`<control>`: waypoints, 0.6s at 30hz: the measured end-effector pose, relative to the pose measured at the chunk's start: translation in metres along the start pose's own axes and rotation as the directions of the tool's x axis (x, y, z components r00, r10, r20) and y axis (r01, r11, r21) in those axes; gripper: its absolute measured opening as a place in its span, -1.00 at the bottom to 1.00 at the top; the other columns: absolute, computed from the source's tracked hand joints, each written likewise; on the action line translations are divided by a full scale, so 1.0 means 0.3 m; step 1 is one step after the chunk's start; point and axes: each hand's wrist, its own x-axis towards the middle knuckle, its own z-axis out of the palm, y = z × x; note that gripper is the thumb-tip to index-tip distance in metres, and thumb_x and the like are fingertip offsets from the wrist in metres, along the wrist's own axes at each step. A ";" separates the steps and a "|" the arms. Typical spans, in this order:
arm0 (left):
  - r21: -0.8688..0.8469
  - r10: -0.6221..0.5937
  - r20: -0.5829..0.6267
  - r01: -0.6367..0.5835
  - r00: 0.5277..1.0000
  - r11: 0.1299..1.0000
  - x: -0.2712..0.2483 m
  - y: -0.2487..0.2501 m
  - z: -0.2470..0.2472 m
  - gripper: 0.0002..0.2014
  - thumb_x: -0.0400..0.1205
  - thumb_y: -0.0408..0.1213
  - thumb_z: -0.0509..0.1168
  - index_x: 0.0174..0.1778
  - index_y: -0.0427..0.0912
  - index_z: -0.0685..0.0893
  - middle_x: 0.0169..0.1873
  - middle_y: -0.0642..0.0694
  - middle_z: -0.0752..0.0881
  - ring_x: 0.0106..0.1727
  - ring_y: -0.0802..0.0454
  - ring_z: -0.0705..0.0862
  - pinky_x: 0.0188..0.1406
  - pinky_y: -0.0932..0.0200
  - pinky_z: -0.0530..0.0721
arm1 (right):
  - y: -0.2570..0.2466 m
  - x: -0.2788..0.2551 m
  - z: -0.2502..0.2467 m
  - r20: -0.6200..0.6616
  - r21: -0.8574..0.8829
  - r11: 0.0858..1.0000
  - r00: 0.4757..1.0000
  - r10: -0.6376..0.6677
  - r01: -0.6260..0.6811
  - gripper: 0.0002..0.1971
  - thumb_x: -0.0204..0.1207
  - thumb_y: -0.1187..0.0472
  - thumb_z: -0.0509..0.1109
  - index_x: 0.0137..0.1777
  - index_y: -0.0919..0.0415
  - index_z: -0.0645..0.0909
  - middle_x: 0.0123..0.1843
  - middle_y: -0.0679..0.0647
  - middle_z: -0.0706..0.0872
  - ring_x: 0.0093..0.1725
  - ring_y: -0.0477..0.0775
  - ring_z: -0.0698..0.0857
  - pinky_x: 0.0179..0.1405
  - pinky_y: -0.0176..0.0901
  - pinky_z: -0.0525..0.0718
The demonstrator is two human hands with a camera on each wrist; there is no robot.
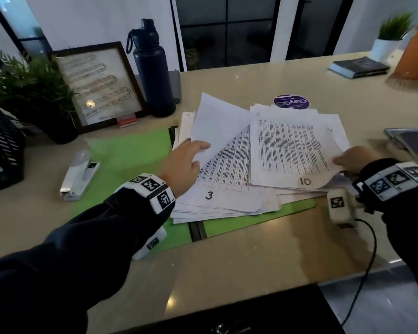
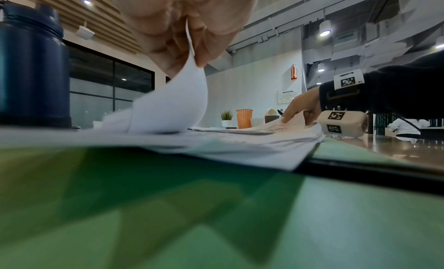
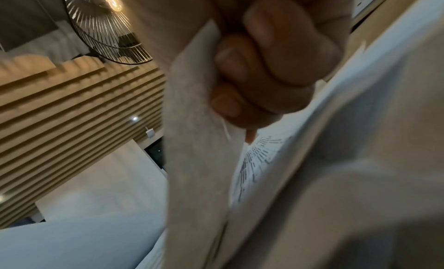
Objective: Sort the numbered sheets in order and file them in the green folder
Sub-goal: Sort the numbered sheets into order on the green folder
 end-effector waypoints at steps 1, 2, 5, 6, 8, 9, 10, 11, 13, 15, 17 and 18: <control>0.012 0.010 0.017 -0.010 1.000 1.000 0.000 -0.001 0.003 -0.56 0.61 -0.50 0.13 0.40 -0.13 0.48 0.32 -0.12 0.54 0.34 0.02 0.52 0.22 0.43 0.25 | 0.002 -0.001 0.002 -0.008 -0.017 1.000 1.000 -0.009 0.009 -0.60 0.60 0.25 0.30 -0.48 0.38 0.44 -0.85 0.07 0.46 -0.61 0.12 0.49 -0.62 -0.18 0.35; 0.023 0.019 0.029 -0.019 0.999 1.000 0.001 -0.003 0.006 -0.56 0.60 -0.49 0.14 0.40 -0.12 0.48 0.32 -0.11 0.54 0.33 0.01 0.53 0.22 0.39 0.29 | 0.001 0.000 0.002 -0.010 -0.030 0.999 1.000 -0.024 0.023 -0.59 0.59 0.22 0.29 -0.48 0.39 0.44 -0.79 0.12 0.50 -0.58 0.11 0.49 -0.59 -0.16 0.35; 0.044 0.030 0.040 -0.031 0.999 0.999 0.003 -0.008 0.012 -0.55 0.58 -0.49 0.15 0.39 -0.10 0.50 0.31 -0.10 0.56 0.30 0.01 0.55 0.22 0.34 0.34 | 0.005 0.016 0.003 -0.020 0.000 0.998 0.998 -0.058 0.058 -0.58 0.61 0.19 0.26 -0.47 0.40 0.44 -0.56 0.25 0.53 -0.56 0.14 0.47 -0.53 -0.14 0.38; 0.049 0.032 0.041 -0.034 0.999 0.998 0.003 -0.010 0.014 -0.55 0.58 -0.49 0.16 0.39 -0.10 0.50 0.31 -0.09 0.57 0.30 0.02 0.56 0.22 0.34 0.34 | 0.006 0.022 0.001 -0.024 0.008 0.998 0.998 -0.061 0.061 -0.58 0.62 0.19 0.24 -0.45 0.41 0.44 -0.54 0.25 0.52 -0.55 0.14 0.47 -0.51 -0.13 0.38; 0.055 0.036 0.038 -0.038 0.999 0.998 0.004 -0.011 0.016 -0.54 0.58 -0.49 0.16 0.40 -0.10 0.50 0.31 -0.09 0.57 0.29 0.02 0.56 0.21 0.33 0.34 | 0.003 0.028 -0.004 -0.032 0.005 0.998 0.997 -0.066 0.066 -0.62 0.63 0.22 0.20 -0.39 0.43 0.46 -0.50 0.28 0.53 -0.50 0.18 0.49 -0.48 -0.09 0.40; 0.056 0.035 0.035 -0.037 0.999 0.998 0.003 -0.010 0.017 -0.54 0.58 -0.49 0.16 0.40 -0.10 0.50 0.31 -0.10 0.57 0.29 0.01 0.56 0.20 0.33 0.35 | 0.001 0.031 -0.007 -0.048 -0.003 0.997 0.996 -0.072 0.072 -0.65 0.63 0.23 0.20 -0.34 0.44 0.48 -0.46 0.30 0.54 -0.47 0.20 0.51 -0.44 -0.07 0.42; 0.054 0.032 0.027 -0.034 0.999 0.998 0.003 -0.010 0.017 -0.54 0.58 -0.50 0.16 0.40 -0.10 0.49 0.31 -0.10 0.57 0.28 0.01 0.56 0.20 0.33 0.35 | -0.002 0.029 -0.012 -0.070 0.002 0.998 0.995 -0.066 0.066 -0.68 0.62 0.23 0.21 -0.28 0.46 0.51 -0.43 0.31 0.55 -0.43 0.22 0.52 -0.40 -0.07 0.44; 0.049 0.026 0.018 -0.027 0.999 0.998 0.004 -0.011 0.016 -0.54 0.58 -0.50 0.15 0.40 -0.10 0.49 0.31 -0.10 0.56 0.29 0.00 0.56 0.19 0.34 0.35 | -0.003 0.029 -0.019 -0.082 0.011 0.998 0.995 -0.064 0.065 -0.71 0.61 0.23 0.22 -0.23 0.47 0.53 -0.41 0.31 0.56 -0.41 0.22 0.53 -0.38 -0.07 0.46; 0.037 0.017 -0.002 -0.016 1.000 0.999 0.004 -0.012 0.015 -0.53 0.58 -0.51 0.14 0.41 -0.12 0.49 0.31 -0.11 0.55 0.30 0.00 0.56 0.19 0.37 0.33 | -0.004 0.027 -0.031 -0.085 0.003 0.998 0.995 -0.061 0.061 -0.72 0.60 0.24 0.24 -0.21 0.48 0.55 -0.40 0.30 0.58 -0.41 0.21 0.54 -0.41 -0.10 0.47; 0.026 0.014 -0.018 -0.014 1.000 1.000 0.004 -0.013 0.014 -0.53 0.58 -0.52 0.13 0.41 -0.13 0.48 0.31 -0.12 0.55 0.31 -0.01 0.55 0.19 0.38 0.33 | -0.007 0.023 -0.038 -0.057 0.007 0.998 0.996 -0.063 0.063 -0.75 0.60 0.26 0.26 -0.01 0.51 0.59 -0.23 0.34 0.64 -0.27 0.27 0.61 -0.36 -0.09 0.52; 0.018 0.001 -0.023 0.000 1.000 1.000 0.004 -0.012 0.011 -0.53 0.59 -0.53 0.12 0.41 -0.13 0.48 0.32 -0.11 0.54 0.34 0.00 0.54 0.21 0.39 0.31 | -0.015 0.006 -0.046 -0.059 0.000 0.998 0.996 -0.067 0.067 -0.66 0.58 0.29 0.31 0.28 0.47 0.53 0.13 0.42 0.66 0.06 0.38 0.64 -0.03 0.03 0.60; 0.014 -0.011 -0.022 0.011 1.000 1.000 0.002 -0.010 0.009 -0.53 0.59 -0.53 0.11 0.42 -0.12 0.47 0.33 -0.11 0.53 0.36 0.00 0.52 0.22 0.40 0.30 | -0.024 -0.014 -0.051 -0.098 -0.031 0.997 0.992 -0.074 0.071 -0.58 0.55 0.29 0.34 0.38 0.42 0.46 0.26 0.43 0.62 0.21 0.39 0.61 0.16 0.06 0.57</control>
